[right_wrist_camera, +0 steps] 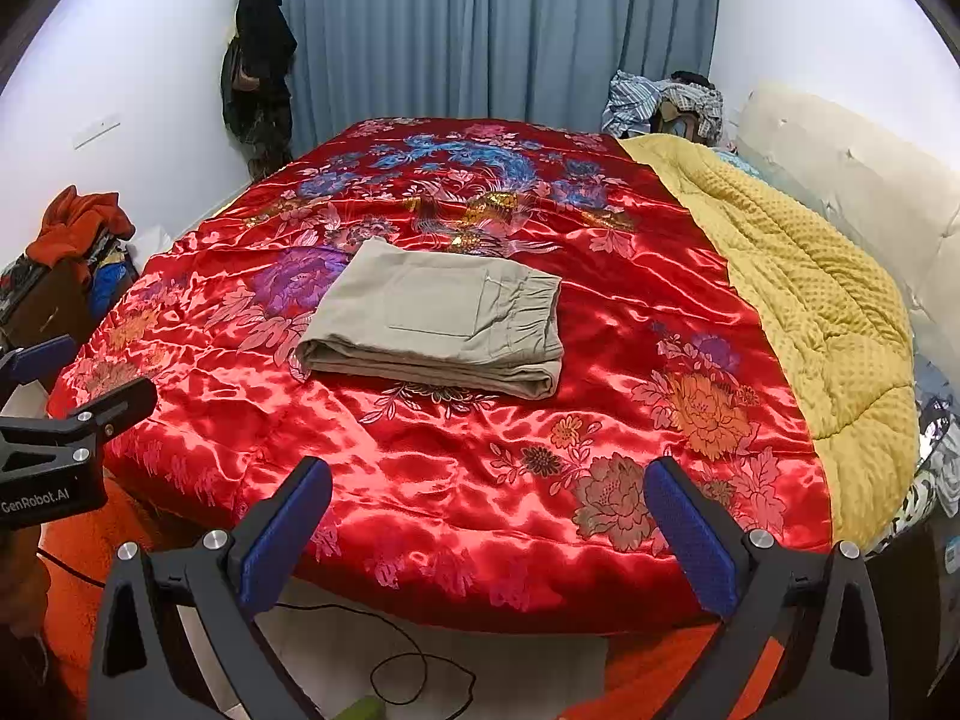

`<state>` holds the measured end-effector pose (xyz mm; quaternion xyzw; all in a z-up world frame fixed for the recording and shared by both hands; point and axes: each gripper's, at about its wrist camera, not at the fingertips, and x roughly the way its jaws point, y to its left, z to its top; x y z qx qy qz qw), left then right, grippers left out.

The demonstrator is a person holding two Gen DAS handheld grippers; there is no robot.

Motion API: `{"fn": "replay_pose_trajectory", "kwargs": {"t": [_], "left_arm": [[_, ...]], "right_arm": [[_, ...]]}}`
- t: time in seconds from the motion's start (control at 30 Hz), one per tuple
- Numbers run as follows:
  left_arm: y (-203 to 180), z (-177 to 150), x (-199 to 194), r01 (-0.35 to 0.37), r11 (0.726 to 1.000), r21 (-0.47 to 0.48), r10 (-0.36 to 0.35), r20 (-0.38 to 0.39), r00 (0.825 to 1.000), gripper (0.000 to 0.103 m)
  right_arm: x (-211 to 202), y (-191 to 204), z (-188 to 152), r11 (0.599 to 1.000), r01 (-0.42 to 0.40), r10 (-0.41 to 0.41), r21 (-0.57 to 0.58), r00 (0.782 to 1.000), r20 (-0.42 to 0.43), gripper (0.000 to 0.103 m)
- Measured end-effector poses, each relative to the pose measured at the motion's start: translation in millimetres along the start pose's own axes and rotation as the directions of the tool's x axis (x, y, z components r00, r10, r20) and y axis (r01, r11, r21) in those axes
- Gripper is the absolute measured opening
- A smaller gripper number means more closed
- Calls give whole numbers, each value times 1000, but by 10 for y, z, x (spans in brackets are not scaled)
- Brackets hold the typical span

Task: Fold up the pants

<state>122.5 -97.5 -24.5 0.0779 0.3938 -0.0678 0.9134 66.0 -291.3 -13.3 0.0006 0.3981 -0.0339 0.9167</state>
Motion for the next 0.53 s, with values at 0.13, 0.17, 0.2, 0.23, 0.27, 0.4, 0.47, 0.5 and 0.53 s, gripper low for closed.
{"fn": "replay_pose_trajectory", "kwargs": {"t": [0.13, 0.17, 0.2, 0.23, 0.27, 0.4, 0.47, 0.5, 0.53], "left_arm": [[-19, 1, -5, 13, 1000, 8, -13, -2, 1000, 102], [-24, 0, -12, 18, 1000, 12, -17, 0, 1000, 102], [-29, 0, -16, 18, 1000, 15, -18, 3, 1000, 102], [-37, -1, -31, 20, 1000, 21, -20, 10, 1000, 102], [-41, 0, -40, 23, 999, 23, -24, 14, 1000, 102], [-43, 6, -74, 55, 998, 15, -55, 21, 998, 102], [-66, 6, -92, 46, 999, 23, -47, 29, 998, 102], [-79, 4, -105, 41, 999, 28, -42, 33, 999, 102], [-83, 7, -108, 38, 999, 29, -39, 34, 999, 102]], "right_arm": [[13, 4, -8, 1000, 1, -1, 1, 1000, -5, 103], [25, 4, -12, 1000, 1, -1, -1, 1000, -10, 103], [33, 10, -13, 1000, 2, -2, -4, 1000, -13, 103], [41, 17, -16, 1000, 3, -3, -6, 1000, -15, 103], [39, 23, -14, 1000, 3, -3, -7, 1000, -15, 103], [31, 29, -28, 1000, 4, -4, -5, 1000, -8, 103], [28, 22, -38, 1000, 0, 0, -1, 1000, -7, 103], [25, 16, -43, 1000, -2, 2, 2, 1000, -7, 103], [24, 15, -43, 1000, -3, 3, 4, 1000, -6, 103]]}}
